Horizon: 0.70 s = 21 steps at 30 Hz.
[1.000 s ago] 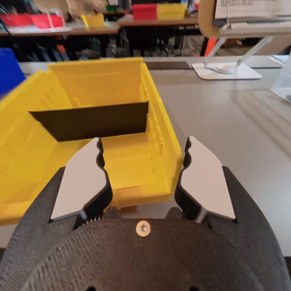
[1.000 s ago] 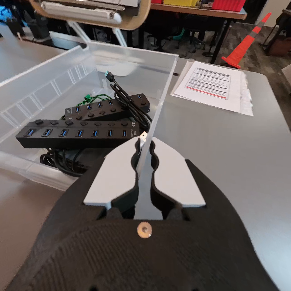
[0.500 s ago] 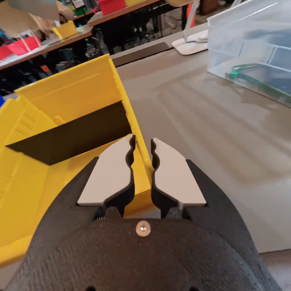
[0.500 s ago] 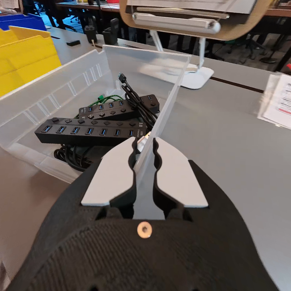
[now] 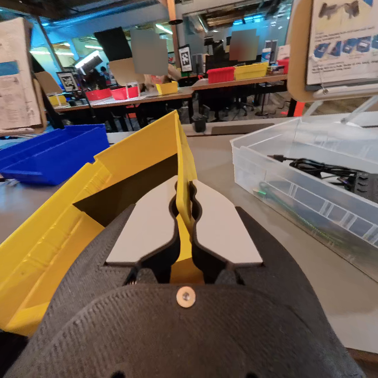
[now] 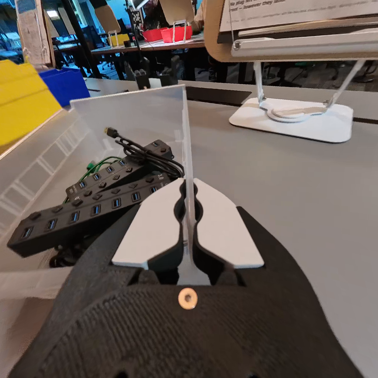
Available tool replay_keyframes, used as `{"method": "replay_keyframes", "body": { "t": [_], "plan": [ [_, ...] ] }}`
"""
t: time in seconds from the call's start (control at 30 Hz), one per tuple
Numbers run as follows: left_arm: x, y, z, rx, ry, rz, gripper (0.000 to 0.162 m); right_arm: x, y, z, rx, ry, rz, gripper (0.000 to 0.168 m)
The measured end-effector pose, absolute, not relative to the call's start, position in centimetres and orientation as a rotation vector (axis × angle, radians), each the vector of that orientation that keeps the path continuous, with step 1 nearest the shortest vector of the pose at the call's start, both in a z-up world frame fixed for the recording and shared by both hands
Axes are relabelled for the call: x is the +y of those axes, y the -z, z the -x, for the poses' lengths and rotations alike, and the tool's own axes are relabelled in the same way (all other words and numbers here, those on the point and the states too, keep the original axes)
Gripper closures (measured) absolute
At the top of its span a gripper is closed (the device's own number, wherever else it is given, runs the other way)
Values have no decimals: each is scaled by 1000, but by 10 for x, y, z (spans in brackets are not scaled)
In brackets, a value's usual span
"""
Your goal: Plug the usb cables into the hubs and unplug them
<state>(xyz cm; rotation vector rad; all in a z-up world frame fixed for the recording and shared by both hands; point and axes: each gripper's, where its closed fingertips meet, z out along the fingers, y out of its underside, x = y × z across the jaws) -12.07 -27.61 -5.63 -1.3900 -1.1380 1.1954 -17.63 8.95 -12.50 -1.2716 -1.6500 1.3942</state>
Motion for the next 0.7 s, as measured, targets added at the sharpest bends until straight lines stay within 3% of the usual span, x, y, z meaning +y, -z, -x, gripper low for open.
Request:
{"method": "replay_keyframes", "body": {
  "t": [0.03, 0.4, 0.63, 0.7],
  "plan": [
    [-286, 51, 118, -1149, -1212, 1357, 157, 79, 125, 182, -1639, -1417, 1278, 165],
    [-323, -19, 81, -1051, -1506, 1110, 156, -78, 126, 253, -1530, -1374, 1395, 163],
    [-303, -23, 77, -966, -1484, 1122, 157, -172, 123, 237, -1887, -1435, 1260, 107],
    [-296, -19, 79, -954, -1447, 1139, 157, -161, 109, 223, -1890, -1514, 1204, 109]
  ]
}}
